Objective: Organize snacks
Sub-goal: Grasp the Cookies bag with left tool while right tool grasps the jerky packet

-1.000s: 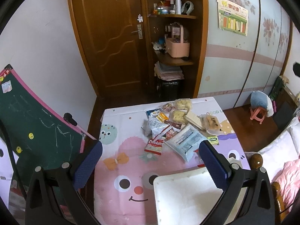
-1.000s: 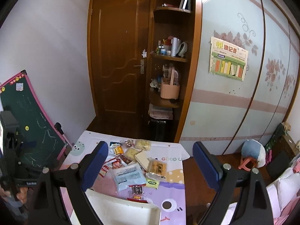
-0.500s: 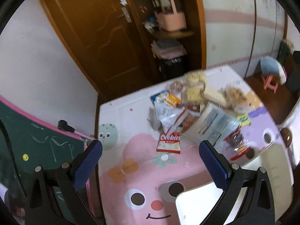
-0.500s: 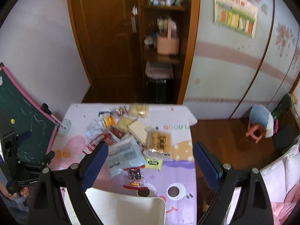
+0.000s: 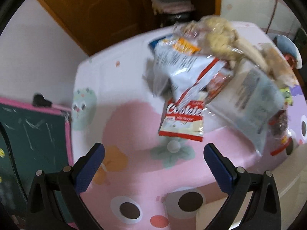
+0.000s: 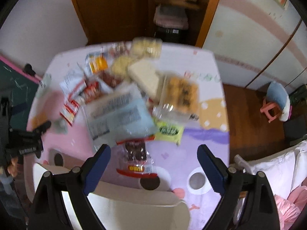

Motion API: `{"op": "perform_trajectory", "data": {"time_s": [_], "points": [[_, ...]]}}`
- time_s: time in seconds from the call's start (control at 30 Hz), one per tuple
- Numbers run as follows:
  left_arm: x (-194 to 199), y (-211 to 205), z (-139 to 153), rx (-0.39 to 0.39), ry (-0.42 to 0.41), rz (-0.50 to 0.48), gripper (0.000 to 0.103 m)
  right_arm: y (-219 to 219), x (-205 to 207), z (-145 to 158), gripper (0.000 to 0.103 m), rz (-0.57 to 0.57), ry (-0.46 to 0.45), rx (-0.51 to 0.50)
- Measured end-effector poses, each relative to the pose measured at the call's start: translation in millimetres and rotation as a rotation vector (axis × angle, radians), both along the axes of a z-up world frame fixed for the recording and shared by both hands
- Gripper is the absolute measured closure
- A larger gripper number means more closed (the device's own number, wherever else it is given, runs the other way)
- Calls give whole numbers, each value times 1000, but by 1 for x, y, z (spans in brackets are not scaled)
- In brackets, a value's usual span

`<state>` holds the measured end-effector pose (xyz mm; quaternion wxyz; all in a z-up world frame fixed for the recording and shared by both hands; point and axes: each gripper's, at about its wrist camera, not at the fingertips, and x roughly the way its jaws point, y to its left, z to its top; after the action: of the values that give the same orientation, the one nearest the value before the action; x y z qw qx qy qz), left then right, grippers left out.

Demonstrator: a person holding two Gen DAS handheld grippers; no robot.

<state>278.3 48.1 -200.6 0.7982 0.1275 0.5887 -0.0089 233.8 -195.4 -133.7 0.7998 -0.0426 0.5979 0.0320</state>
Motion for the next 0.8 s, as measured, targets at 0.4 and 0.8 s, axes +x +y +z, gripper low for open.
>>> {"op": "perform_trajectory", "data": {"time_s": [0.4, 0.8], "points": [[30, -4, -44, -97, 70, 59, 0, 4, 21, -75, 20, -35, 179, 31], [63, -8, -62, -145, 109, 101, 23, 8, 25, -105, 43, -62, 253, 113]]}}
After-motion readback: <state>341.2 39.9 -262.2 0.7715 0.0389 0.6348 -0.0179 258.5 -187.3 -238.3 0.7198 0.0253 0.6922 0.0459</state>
